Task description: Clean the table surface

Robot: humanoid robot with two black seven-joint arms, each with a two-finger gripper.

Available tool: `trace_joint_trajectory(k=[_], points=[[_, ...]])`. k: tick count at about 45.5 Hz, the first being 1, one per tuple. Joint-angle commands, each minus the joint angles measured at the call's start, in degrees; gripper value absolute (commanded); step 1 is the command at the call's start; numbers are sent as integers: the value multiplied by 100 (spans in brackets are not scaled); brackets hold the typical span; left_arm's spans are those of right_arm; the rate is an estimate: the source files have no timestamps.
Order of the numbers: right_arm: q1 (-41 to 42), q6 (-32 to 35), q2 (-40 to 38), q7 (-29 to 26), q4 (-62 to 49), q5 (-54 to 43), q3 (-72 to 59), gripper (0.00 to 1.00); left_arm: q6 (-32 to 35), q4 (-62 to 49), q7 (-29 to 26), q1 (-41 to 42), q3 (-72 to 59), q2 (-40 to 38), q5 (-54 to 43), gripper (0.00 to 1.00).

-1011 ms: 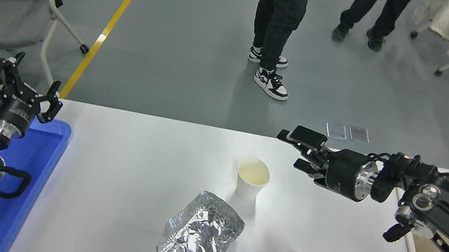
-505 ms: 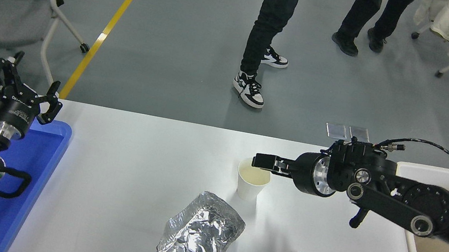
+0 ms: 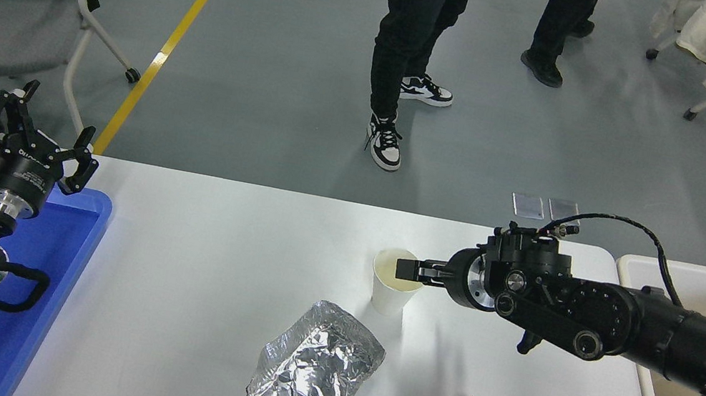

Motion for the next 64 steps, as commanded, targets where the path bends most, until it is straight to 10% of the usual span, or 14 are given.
trace_joint_trajectory(k=[1, 24, 34, 64], points=[[21, -106, 233, 13, -288, -6, -105, 97, -4, -1, 0, 0, 0, 0, -1, 100], [-208, -370, 303, 30, -507, -15, -122, 73, -4, -1, 0, 0, 8, 0, -1, 100], [-243, -317, 339, 30, -542, 2, -122, 0, -4, -1, 0, 0, 0, 0, -1, 100], [-50, -124, -399, 39, 344, 108, 572, 0, -13, 7, 0, 0, 0, 0, -1, 100]])
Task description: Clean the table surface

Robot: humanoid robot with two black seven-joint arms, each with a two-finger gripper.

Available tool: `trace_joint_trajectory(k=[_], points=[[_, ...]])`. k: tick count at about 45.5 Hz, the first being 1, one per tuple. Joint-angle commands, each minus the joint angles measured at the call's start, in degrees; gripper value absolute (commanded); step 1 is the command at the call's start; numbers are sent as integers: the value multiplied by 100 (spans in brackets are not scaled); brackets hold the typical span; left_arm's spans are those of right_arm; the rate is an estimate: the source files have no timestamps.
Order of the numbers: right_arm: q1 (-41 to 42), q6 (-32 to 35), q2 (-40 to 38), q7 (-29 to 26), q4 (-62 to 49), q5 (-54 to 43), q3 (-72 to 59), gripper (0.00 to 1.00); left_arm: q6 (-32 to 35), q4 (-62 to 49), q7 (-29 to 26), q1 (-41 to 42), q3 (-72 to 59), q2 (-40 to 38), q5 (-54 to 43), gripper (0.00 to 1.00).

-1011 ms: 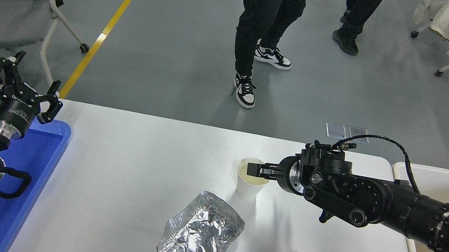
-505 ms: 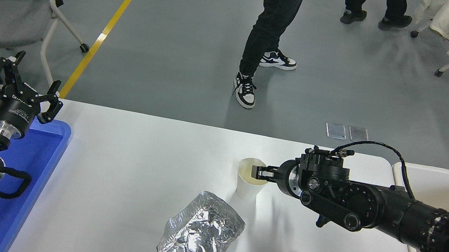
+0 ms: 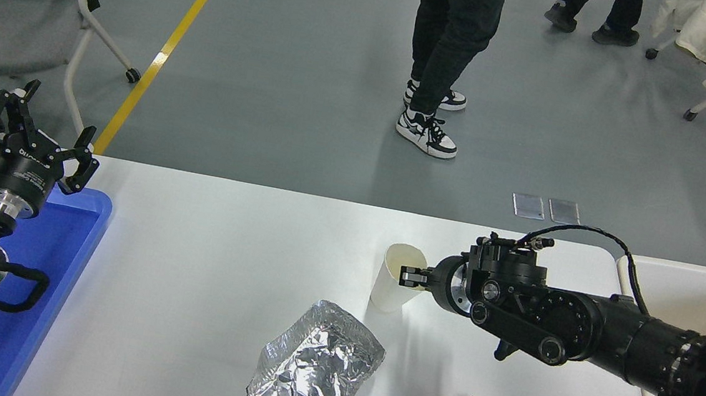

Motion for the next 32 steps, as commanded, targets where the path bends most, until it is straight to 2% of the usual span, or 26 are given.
trace_joint_trajectory(k=[1, 9, 21, 32], points=[[182, 30, -610, -2, 656, 21, 397, 0, -9, 7, 0, 0, -3, 0, 0, 100], [657, 30, -1331, -2, 1157, 21, 458, 0, -9, 7, 0, 0, 6, 0, 0, 100], [1193, 38, -2728, -2, 2660, 56, 485, 0, -9, -2, 0, 0, 6, 0, 0, 100], [1597, 82, -3801, 7, 3469, 73, 485, 0, -9, -2, 0, 0, 6, 0, 0, 100]])
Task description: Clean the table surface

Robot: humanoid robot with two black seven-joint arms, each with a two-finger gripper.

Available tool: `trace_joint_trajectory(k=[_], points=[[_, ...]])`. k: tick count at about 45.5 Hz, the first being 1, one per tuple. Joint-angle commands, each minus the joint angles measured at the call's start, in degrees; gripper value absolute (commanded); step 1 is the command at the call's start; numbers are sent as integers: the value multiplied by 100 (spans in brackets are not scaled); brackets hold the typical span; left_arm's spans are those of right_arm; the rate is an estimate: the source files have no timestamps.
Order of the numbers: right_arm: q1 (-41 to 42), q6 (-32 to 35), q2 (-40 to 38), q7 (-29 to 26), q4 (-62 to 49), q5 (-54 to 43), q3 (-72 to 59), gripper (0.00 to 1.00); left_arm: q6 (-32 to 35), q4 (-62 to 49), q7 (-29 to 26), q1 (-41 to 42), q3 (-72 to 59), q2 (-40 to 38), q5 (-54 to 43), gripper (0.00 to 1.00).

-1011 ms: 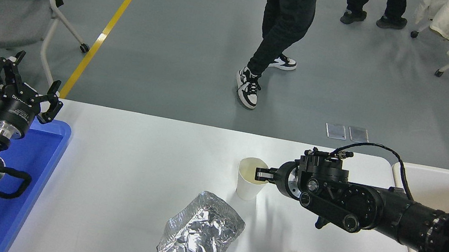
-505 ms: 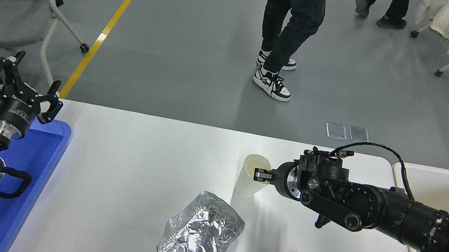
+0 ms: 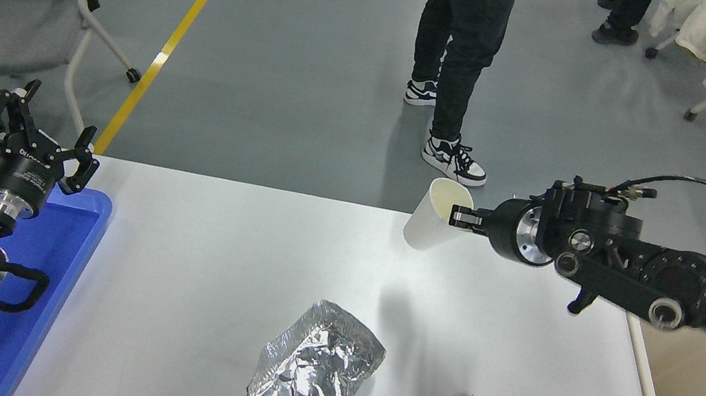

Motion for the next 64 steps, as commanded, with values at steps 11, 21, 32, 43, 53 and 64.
trace_joint_trajectory(k=[11, 21, 32, 43, 53, 64], points=[[739, 55, -1647, 9, 1344, 500, 13, 0, 17, 6, 0, 0, 0, 0, 1, 100], [862, 125, -1911, 141, 1318, 482, -75, 0, 17, 6, 0, 0, 0, 0, 1, 100], [485, 117, -2499, 263, 967, 377, -57, 0, 17, -3, 0, 0, 0, 0, 1, 100], [-324, 55, -3308, 1062, 177, 465, 22, 0, 17, -3, 0, 0, 0, 0, 1, 100], [-1009, 20, -3563, 1625, -693, 736, 31, 0, 26, 6, 0, 9, 0, 0, 1, 100], [-1783, 20, -3353, 2258, -1897, 1792, 22, 0, 35, 6, 0, 9, 0, 9, 1, 100]])
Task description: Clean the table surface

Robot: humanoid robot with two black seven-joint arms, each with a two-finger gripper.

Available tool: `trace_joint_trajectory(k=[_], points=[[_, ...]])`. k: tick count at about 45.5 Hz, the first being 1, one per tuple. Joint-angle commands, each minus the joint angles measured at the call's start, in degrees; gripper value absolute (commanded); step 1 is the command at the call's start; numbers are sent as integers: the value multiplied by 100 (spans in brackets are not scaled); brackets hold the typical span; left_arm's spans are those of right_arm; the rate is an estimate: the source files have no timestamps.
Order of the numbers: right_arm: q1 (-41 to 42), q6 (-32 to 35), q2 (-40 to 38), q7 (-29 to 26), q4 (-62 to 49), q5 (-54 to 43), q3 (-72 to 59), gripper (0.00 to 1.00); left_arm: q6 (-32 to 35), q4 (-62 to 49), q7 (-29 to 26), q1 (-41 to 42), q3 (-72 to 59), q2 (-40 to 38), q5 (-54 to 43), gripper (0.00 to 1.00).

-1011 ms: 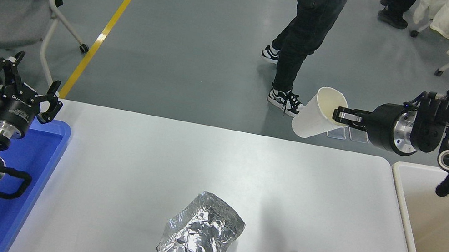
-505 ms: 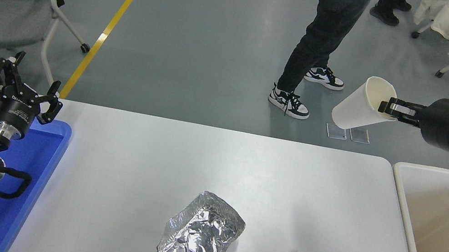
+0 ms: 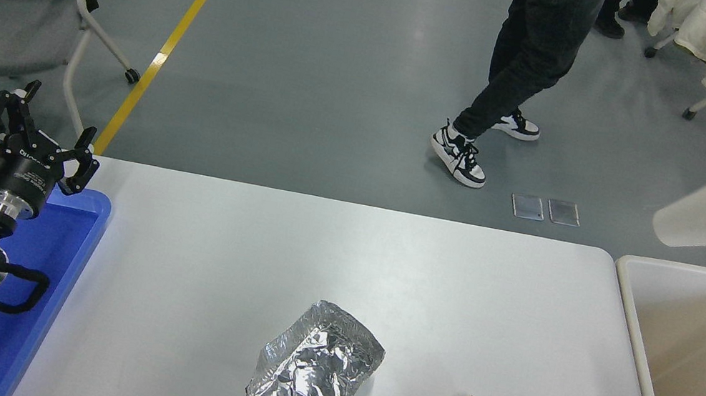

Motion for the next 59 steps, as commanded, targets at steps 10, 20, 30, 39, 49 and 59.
trace_joint_trajectory(k=[10, 20, 30, 39, 49, 59], points=[[-1483, 20, 746, 1127, -2480, 1255, 19, 0, 10, 3, 0, 1, 0, 0, 0, 100], [-2116, -6, 1326, 1356, -3314, 1536, 27, 0, 10, -5, 0, 1, 0, 0, 0, 100], [-2653, 73, 2407, 1365, -4844, 2161, 36, 0, 1, -5, 0, 0, 0, 0, 0, 100], [-2978, 29, 2952, 1338, -5520, 2503, 27, 0, 1, -5, 0, 0, 0, 0, 0, 100], [-3206, 2, 3945, 1233, -6892, 2547, 27, 0, 10, 3, 0, 1, 0, 0, 0, 100], [-3303, -208, 4218, 1136, -6989, 2767, 27, 0, 10, 3, 0, 1, 0, 0, 0, 100]])
